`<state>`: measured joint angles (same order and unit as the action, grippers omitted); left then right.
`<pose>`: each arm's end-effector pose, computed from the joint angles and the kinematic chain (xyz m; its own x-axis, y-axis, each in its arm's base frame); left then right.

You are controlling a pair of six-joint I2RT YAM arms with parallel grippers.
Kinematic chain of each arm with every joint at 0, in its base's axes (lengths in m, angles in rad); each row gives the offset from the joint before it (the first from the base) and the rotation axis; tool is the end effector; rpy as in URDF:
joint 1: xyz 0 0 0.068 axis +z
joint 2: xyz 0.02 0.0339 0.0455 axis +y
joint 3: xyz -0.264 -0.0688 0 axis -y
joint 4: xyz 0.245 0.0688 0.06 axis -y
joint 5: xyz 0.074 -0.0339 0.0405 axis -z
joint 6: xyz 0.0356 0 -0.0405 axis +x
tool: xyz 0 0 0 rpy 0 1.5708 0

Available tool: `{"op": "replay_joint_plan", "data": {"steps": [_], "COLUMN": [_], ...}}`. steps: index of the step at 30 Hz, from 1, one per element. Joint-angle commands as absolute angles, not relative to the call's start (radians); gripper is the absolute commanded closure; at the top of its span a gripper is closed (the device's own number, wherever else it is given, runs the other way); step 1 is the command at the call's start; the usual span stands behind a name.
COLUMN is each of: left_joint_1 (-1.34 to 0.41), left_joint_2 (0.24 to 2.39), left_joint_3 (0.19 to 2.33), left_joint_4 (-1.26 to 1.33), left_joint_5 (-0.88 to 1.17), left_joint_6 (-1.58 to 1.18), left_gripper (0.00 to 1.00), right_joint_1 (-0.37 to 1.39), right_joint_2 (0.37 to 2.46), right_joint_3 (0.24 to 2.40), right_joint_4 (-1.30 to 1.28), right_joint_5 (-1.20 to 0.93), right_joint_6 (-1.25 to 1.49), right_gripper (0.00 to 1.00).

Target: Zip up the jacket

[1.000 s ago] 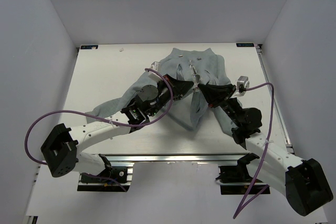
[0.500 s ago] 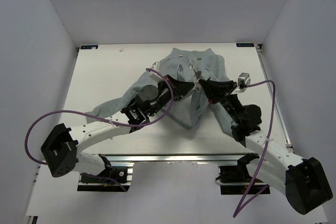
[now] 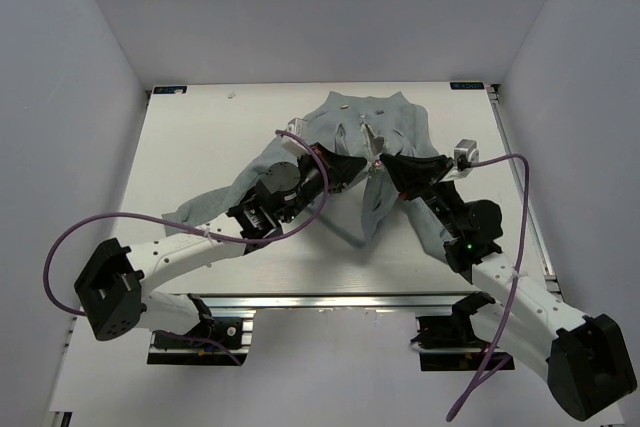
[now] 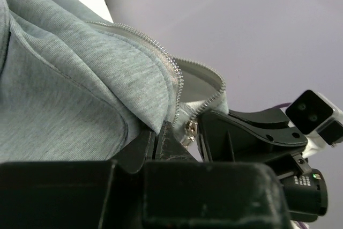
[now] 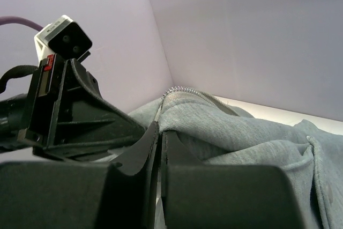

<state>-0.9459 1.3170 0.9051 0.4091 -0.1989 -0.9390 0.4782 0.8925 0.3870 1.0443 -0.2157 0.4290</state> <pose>0.1877 -0.2482 0.3256 -0.5493 -0.5908 -0.5910 0.4000 0.4352 -0.8066 0.1662 0.0947 0.3087 0.1594 0.5403 -0.8262 -0.7466 0.6136 0.2572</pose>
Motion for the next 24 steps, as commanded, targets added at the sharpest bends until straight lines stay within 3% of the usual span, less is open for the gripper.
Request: {"op": "replay_joint_plan", "data": {"steps": [1,24], "left_joint_1": [-0.956,-0.954], "left_joint_2": [1.247,1.279], "left_joint_3": [0.945,0.992], "left_joint_4": [0.411,0.457], "left_joint_5": [-0.247,-0.193], "left_joint_6": [-0.879,-0.859], "left_gripper": [1.00,1.00], "right_joint_1": [0.483,0.483], "right_joint_2": [0.839,0.896], "right_joint_3": [0.393,0.423], "right_joint_4": [1.083,1.101], "right_joint_5": [-0.239,-0.304], "right_joint_6": [0.414,0.434], "right_gripper": [1.00,1.00]}}
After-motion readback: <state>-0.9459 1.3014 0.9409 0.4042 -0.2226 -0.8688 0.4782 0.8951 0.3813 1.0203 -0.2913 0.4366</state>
